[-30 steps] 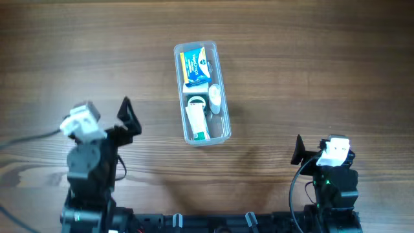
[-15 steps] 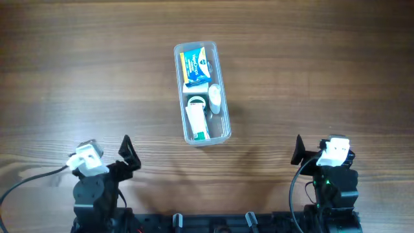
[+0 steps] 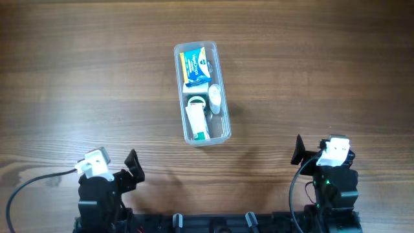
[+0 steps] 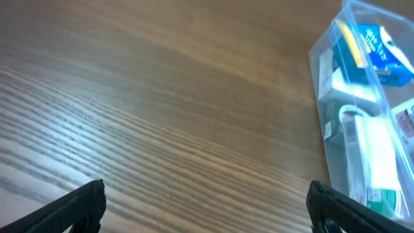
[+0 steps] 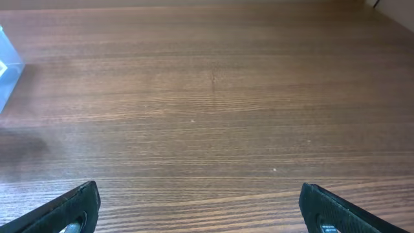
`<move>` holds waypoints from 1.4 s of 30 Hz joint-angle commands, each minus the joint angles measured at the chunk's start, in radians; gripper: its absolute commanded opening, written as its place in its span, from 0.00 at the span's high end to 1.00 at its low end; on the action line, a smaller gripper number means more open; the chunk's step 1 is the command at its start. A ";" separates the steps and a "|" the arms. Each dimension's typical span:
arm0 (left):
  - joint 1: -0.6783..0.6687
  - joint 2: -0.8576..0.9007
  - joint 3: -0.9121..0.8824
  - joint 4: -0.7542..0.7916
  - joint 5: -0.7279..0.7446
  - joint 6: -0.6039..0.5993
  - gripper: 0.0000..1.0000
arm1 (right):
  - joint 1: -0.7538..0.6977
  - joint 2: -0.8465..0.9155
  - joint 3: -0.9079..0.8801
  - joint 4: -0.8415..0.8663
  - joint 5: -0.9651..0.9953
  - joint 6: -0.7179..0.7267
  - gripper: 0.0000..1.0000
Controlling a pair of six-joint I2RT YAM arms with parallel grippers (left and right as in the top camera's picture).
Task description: Pack container
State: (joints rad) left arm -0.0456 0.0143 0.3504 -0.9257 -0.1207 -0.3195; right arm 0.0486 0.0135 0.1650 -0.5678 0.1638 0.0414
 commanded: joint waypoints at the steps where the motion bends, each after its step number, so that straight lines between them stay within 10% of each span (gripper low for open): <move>1: 0.006 -0.011 -0.006 -0.031 0.031 0.002 0.00 | -0.004 -0.006 -0.005 0.003 -0.009 0.013 0.00; 18: 0.006 -0.011 -0.039 -0.050 0.026 0.002 0.00 | -0.004 -0.006 -0.005 0.003 -0.009 0.013 0.00; 34: 0.006 -0.011 -0.220 0.500 0.026 0.002 0.00 | -0.004 -0.006 -0.005 0.003 -0.009 0.013 0.00; 42: 0.004 -0.011 -0.230 0.519 0.015 0.028 0.00 | -0.004 -0.006 -0.005 0.003 -0.009 0.013 0.00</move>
State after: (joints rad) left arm -0.0456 0.0135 0.1261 -0.4141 -0.1066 -0.3149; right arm 0.0486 0.0135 0.1650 -0.5678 0.1638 0.0414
